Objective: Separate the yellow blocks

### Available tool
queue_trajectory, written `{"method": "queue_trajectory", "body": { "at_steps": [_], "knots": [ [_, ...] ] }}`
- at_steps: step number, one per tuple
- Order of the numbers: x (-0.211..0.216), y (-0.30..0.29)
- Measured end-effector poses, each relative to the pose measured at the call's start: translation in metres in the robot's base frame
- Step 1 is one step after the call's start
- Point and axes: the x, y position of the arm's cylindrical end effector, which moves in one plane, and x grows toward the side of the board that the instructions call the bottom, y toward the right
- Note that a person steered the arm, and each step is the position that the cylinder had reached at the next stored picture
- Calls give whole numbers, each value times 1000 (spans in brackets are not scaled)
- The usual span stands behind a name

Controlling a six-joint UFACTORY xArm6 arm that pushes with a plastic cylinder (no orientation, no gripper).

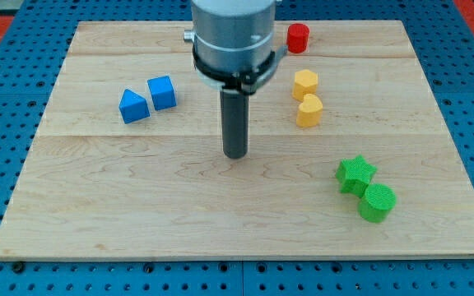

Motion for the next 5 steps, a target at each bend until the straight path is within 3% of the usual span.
{"method": "queue_trajectory", "body": {
  "at_steps": [2,3,4,5],
  "knots": [
    [-73,-12],
    [-129,-8],
    [-145,-6],
    [-162,69]
  ]
}}
